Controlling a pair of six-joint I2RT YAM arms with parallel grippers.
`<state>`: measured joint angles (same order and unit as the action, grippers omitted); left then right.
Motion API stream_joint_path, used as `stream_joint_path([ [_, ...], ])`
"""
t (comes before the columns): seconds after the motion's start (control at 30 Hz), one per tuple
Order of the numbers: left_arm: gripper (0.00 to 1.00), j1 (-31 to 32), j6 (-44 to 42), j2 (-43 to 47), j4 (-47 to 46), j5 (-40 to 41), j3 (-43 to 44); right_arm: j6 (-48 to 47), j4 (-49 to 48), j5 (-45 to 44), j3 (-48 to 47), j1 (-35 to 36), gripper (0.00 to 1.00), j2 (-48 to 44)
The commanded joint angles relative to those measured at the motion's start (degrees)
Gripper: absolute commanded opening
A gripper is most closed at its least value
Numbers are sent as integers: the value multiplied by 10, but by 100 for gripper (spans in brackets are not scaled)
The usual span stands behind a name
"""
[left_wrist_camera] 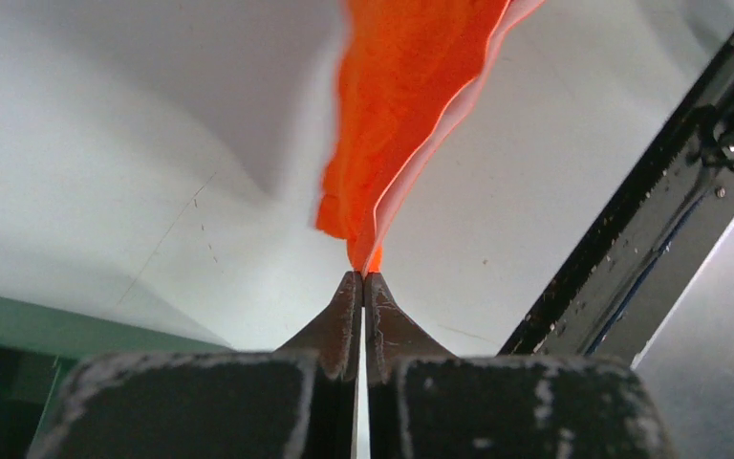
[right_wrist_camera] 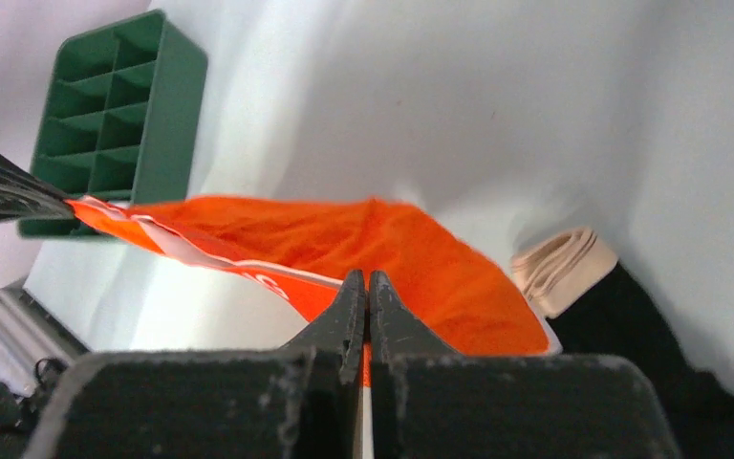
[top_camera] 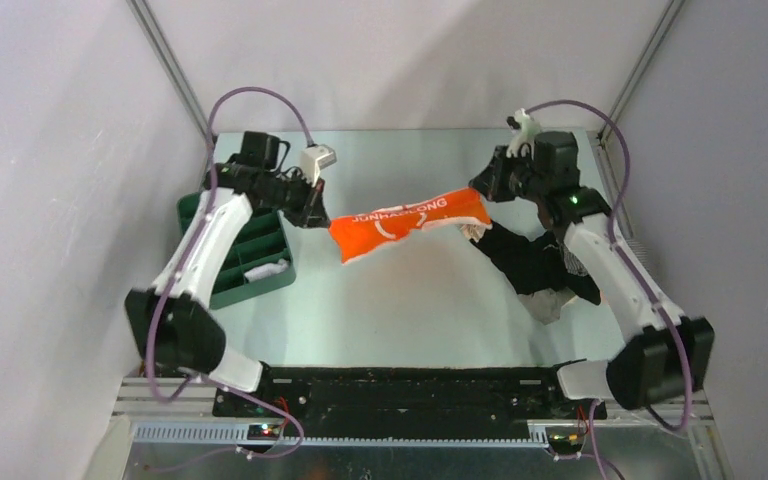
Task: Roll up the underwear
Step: Flatten out the underwear at the center of the board.
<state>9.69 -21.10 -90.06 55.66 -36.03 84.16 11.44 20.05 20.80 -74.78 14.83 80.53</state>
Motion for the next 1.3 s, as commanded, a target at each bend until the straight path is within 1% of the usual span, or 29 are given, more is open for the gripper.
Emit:
stream_joint_path([
  [0.0,0,0,-56,121,12,-37,-44,50,-7,7,86,12,0,-99],
  [0.03,0,5,-64,140,17,-38,-58,55,-3,7,103,19,0,-117],
  [0.07,0,8,-69,174,20,-37,-66,58,1,9,109,23,0,-150],
  [0.1,0,16,-77,191,28,-34,-78,56,13,10,118,34,0,-182],
  [0.17,0,31,-85,240,41,-25,-98,41,30,5,128,55,0,-228],
  [0.2,0,42,-88,274,47,-23,-111,31,37,12,131,61,0,-240],
  [0.3,0,61,-98,339,76,-12,-140,15,78,49,141,80,0,-300],
  [0.37,0,73,-96,397,86,-12,-171,6,89,74,164,92,0,-335],
  [0.4,0,78,-92,409,86,-17,-197,-4,85,85,189,96,0,-345],
  [0.43,0,79,-80,423,81,-18,-208,-6,84,77,200,98,0,-358],
  [0.5,0,78,-48,424,62,-14,-237,4,79,65,224,88,0,-357],
  [0.53,0,77,-27,420,42,1,-252,12,70,68,233,77,0,-345],
  [0.63,0,78,19,370,-8,44,-270,23,36,70,247,66,0,-311],
  [0.73,0,77,39,300,-56,84,-267,32,-35,58,267,61,0,-243],
  [0.83,0,70,41,185,-70,110,-239,54,-123,44,274,54,0,-166],
  [0.87,0,68,45,136,-77,118,-233,58,-140,38,274,53,0,-126],
  [0.9,0,61,50,111,-81,125,-220,62,-169,29,267,52,0,-106],
  [0.93,0,58,62,66,-94,126,-212,62,-178,23,260,51,0,-61],
  [0.97,0,49,77,46,-108,128,-197,59,-190,11,242,49,0,-15],
  [1.07,0,29,112,-51,-132,133,-157,47,-193,-6,187,42,0,74],
  [1.1,0,19,130,-65,-138,135,-134,44,-191,-7,154,40,0,113],
  [1.2,2,4,155,-141,-132,125,-82,24,-183,-25,88,36,0,185],
  [1.27,9,3,163,-182,-118,121,-36,9,-177,-39,29,33,0,235],
])
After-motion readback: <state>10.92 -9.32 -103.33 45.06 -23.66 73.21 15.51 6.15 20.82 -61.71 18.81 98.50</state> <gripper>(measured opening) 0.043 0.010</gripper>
